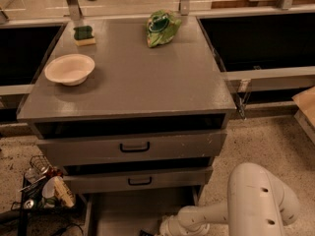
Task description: Pick rxbar blueberry from bottom drawer and place on counter
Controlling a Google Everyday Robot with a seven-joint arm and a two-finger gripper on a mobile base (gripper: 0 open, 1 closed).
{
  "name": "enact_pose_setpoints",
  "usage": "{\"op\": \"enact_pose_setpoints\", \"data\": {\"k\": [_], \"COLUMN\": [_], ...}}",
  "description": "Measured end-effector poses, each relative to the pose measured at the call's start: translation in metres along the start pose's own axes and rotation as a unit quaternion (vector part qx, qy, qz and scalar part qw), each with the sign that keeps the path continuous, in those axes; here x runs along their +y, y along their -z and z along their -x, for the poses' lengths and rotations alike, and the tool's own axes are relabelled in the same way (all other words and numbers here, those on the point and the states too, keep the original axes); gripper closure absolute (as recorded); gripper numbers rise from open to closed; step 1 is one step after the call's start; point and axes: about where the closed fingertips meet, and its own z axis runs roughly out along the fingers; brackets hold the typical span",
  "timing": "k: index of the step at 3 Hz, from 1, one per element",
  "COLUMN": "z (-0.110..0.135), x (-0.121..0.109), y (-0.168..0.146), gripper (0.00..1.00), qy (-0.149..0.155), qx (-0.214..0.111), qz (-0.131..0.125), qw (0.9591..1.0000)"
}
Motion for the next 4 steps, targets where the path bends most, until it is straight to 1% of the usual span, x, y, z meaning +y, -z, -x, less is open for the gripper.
{"op": "enact_pose_setpoints", "data": {"k": [2, 3, 4], "z": [0.004, 0.005, 0.005], "x": [0.022, 0.032, 0.042], "y": [0.008, 0.008, 0.003], "gripper": [0.00, 0.00, 0.00], "qy": [0.006, 0.013, 0.026], "qx": [0.002, 0.015, 0.030], "qz": [0.034, 0.051, 0.072], "qw": [0.9994, 0.9985, 0.9966]}}
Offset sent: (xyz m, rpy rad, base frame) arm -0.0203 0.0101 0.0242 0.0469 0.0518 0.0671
